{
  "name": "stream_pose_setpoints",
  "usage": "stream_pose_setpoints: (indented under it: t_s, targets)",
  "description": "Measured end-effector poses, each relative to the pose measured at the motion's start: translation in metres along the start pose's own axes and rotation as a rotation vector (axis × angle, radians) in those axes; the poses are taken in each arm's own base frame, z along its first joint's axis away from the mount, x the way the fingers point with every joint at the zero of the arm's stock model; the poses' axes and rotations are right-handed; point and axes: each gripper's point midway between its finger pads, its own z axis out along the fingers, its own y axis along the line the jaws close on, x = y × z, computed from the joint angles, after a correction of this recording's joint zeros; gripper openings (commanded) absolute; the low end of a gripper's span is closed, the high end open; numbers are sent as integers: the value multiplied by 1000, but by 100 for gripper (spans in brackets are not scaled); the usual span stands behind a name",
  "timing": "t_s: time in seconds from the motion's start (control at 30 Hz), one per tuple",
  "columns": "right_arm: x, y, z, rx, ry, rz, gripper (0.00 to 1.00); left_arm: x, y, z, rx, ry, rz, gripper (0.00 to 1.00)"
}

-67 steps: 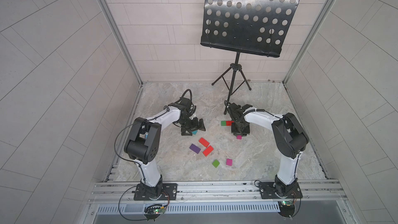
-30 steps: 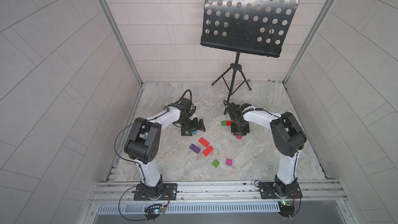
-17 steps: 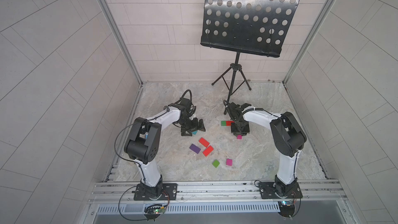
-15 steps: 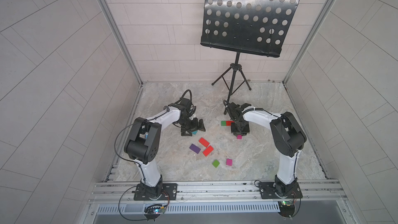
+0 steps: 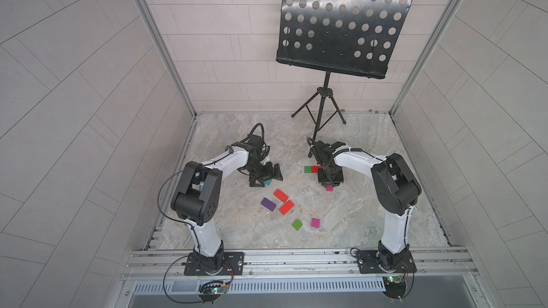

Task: Assemble the number 7 with building blocks
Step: Assemble the building block at the center of the board.

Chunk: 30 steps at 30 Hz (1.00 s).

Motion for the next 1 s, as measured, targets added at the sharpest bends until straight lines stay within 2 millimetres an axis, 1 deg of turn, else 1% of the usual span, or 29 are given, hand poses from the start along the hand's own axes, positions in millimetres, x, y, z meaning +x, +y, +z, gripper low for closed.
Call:
stream_pose_setpoints:
  t_s: [0.43, 0.87, 1.0]
  targets:
    - [0, 0, 1, 3, 5, -5, 37, 1, 2, 1, 0, 3, -6, 100]
    - [-4, 0, 2, 0, -1, -10, 51, 2, 2, 1, 2, 5, -7, 100]
    - [-6, 2, 1, -7, -11, -11, 53, 2, 3, 1, 3, 6, -8, 100]
